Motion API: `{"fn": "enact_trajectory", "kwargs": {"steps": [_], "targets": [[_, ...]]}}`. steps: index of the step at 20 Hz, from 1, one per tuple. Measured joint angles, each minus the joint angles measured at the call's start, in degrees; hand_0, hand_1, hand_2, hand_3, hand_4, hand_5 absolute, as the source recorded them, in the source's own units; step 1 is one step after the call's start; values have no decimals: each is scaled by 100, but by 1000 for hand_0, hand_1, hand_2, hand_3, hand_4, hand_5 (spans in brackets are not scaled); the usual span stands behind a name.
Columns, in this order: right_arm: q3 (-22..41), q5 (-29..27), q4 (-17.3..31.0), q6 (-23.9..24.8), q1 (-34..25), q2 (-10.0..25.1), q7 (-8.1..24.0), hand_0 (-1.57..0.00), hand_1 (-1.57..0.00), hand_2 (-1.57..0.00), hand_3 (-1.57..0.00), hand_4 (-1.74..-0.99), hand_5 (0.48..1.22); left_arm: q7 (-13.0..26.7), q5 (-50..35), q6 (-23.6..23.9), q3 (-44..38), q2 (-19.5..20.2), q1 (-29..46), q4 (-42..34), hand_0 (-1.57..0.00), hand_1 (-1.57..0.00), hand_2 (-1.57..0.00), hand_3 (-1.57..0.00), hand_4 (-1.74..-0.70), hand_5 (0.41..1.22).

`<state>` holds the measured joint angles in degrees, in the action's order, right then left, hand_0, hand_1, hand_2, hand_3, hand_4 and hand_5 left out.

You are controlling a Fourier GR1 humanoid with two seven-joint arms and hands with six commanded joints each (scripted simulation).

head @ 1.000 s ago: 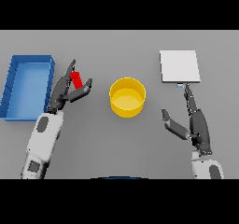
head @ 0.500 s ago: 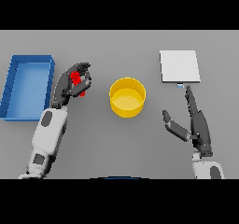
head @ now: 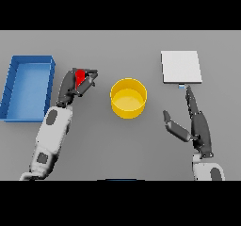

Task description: Pick up the red beaker and tilt it to pour out 1 green nut into yellow bowl. Pick up the yellow bowl and place it on the metallic measuring scale.

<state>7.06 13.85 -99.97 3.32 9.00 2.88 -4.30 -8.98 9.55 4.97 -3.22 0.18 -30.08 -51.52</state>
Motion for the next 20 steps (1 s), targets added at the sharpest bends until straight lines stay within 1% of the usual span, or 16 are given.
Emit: {"fn": "enact_trajectory", "kwargs": {"steps": [1, 2, 3, 4, 7, 9, 10, 11, 13, 15, 17, 19, 20], "targets": [[-6, -40, -21, -10, 38, -11, -82, 1, 1, 1, 1, -1262, 646, -12, -94, 27, -56, 10, -35, -40, -1493, -1496, -1499, -1471, -1644, 1132], [-28, -27, -78, -14, 95, 53, -176, 1, 1, 1, 1, -1258, 646, -79, -178, 59, -94, 14, -33, -117, -1509, -1511, -1513, -1491, -1664, 1128], [-31, 6, -82, -8, 133, 83, -138, 1, 1, 1, 1, -1258, 646, -152, -251, 77, -106, -4, 7, -202, -1521, -1523, -1525, -1507, -1679, 1122], [-21, 31, -49, 10, 82, 61, -40, 1, 1, 1, 1, -1259, 647, -132, -287, 122, -103, -23, 7, -261, -1531, -1533, -1534, -1520, -1692, 1118], [15, 102, -13, 35, 102, 51, -177, 1, 1, 1, 1, -1263, 654, 13, -227, 180, 104, 72, 38, -724, -1551, -1551, -1552, -1545, -1716, 1114], [2, 125, 36, 57, -23, 51, -62, 1, 1, 1, 1, -1261, 661, 267, 9, 158, 416, 193, -35, -982, -1558, -1558, -1559, -1554, -1725, 1117], [12, 127, 18, 37, -9, 71, -183, 1, 1, 1, 1, -1257, 663, 461, 181, 166, 586, 280, -58, -1082, -1561, -1561, -1561, -1558, -1728, 1121], [62, 180, -46, 54, 39, 44, -201, 1, 1, 1, 1, -1253, 666, 719, 374, 99, 766, 438, -129, -1173, -1563, -1563, -1563, -1560, -1731, 1124], [30, 169, -30, 30, 117, 105, -245, 1, 1, 1, 1, -1256, 674, 996, 664, -78, 1101, 675, -152, -1317, -1564, -1565, -1565, -1562, -1733, 1122], [25, 176, -64, 27, 83, 113, -86, 1, 1, 1, 1, -1256, 678, 1196, 834, -157, 1333, 775, -179, -1411, -1564, -1565, -1565, -1562, -1733, 1112], [40, 210, -23, 40, 44, 95, -5, 1, 1, 1, 1, -1256, 678, 1363, 967, -181, 1516, 834, -219, -1468, -1564, -1565, -1565, -1562, -1733, 1112], [73, 204, -72, 17, 39, 76, -17, 1, 1, 1, 1, -1255, 681, 1629, 1156, -172, 1692, 927, -297, -1519, -1567, -1567, -1567, -1565, -1736, 1117], [79, 216, -110, 26, 27, 71, 37, 1, 1, 1, 1, -1254, 683, 1751, 1386, -173, 1876, 1014, -344, -1483, -1568, -1568, -1568, -1567, -1737, 1128]]}}
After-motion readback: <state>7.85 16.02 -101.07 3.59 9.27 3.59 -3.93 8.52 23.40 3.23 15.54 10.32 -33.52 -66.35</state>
